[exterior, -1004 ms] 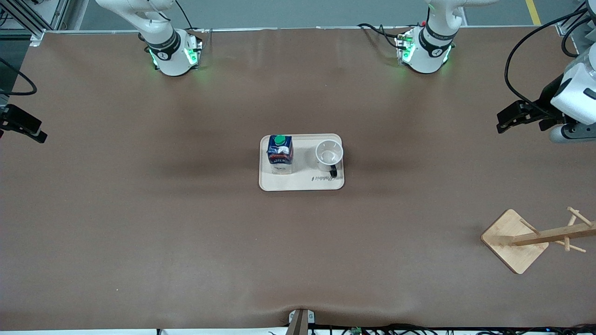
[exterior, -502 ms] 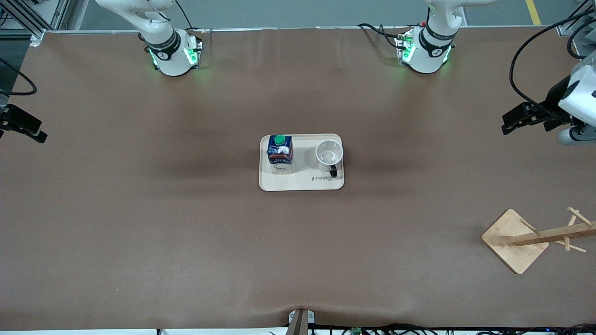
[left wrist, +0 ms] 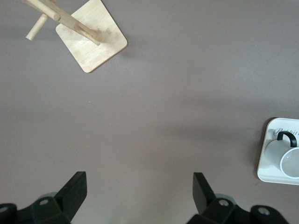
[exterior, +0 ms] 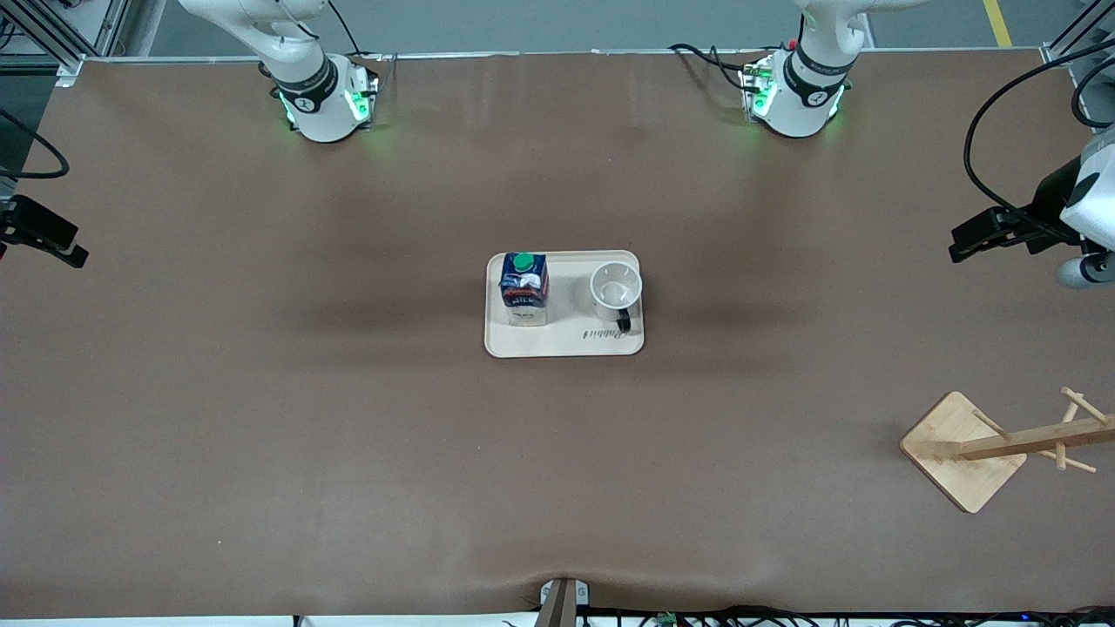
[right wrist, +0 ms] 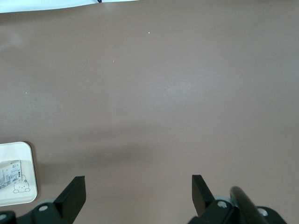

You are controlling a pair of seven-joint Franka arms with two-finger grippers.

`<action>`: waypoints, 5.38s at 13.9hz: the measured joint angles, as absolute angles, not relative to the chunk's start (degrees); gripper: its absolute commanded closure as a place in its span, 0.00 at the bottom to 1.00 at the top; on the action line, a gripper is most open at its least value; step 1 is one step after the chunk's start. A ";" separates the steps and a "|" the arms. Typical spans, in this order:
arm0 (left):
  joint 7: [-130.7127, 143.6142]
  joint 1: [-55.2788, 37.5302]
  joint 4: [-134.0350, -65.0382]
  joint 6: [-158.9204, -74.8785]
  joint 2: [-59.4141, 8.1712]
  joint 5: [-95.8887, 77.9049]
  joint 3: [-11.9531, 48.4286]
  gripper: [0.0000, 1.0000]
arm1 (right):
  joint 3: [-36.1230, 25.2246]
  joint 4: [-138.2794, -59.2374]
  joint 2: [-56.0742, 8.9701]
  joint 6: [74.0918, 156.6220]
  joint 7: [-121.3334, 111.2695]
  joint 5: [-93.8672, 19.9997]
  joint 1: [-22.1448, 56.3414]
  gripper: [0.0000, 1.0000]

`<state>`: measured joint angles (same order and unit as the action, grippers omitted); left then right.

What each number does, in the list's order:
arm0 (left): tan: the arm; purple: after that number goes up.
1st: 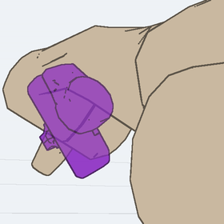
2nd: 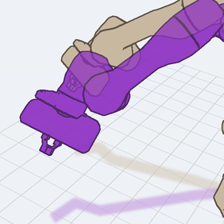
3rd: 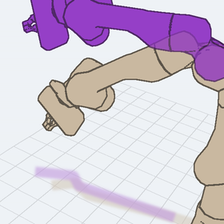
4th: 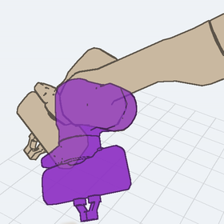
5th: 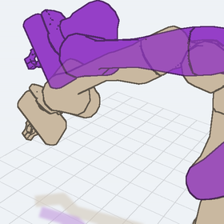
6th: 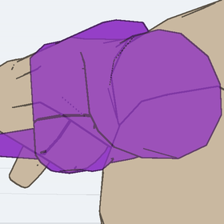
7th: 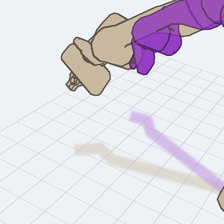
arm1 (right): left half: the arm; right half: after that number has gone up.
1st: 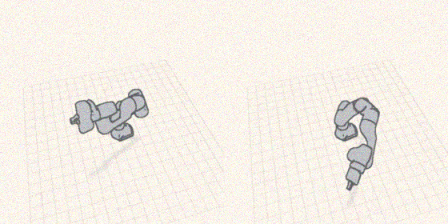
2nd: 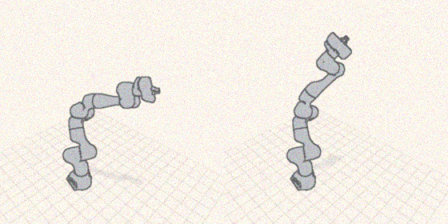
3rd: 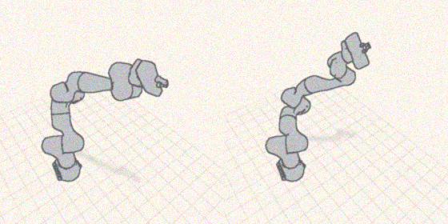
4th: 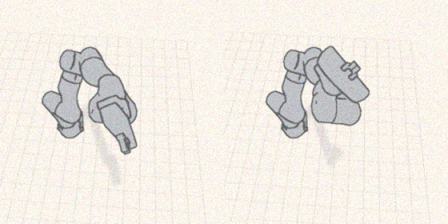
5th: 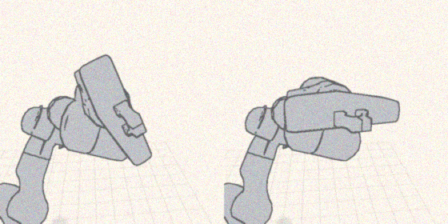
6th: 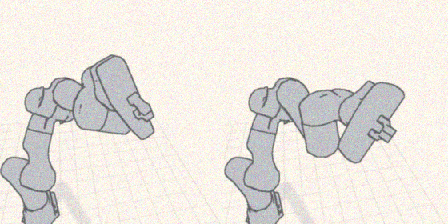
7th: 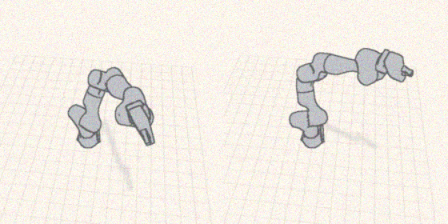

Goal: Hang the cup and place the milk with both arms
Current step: 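Move the left gripper from rest toward the white mug on the tray, then lower the left gripper and grasp the white mug by its rim, then lift the mug with the left gripper while the right gripper reaches out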

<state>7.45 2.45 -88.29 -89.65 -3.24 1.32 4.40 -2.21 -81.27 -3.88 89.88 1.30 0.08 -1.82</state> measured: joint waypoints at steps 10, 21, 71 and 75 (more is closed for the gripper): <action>21.03 -5.48 -94.37 -96.64 -8.10 0.91 11.22 0.00 | -2.22 -81.27 -3.88 89.88 1.30 0.08 -1.82 0.00; 39.39 -13.36 -113.93 -120.41 -11.84 -0.86 14.17 0.00 | -2.21 -81.32 -3.95 89.88 1.30 0.08 -1.82 0.00; -6.60 20.80 -92.81 -105.53 -9.15 6.24 16.45 1.00 | -1.09 -95.43 -11.14 98.43 32.55 -8.70 19.71 0.00; -9.61 23.22 -91.11 -105.54 -9.38 6.24 16.44 1.00 | -1.11 -98.80 -11.11 102.96 32.54 -14.41 20.42 0.00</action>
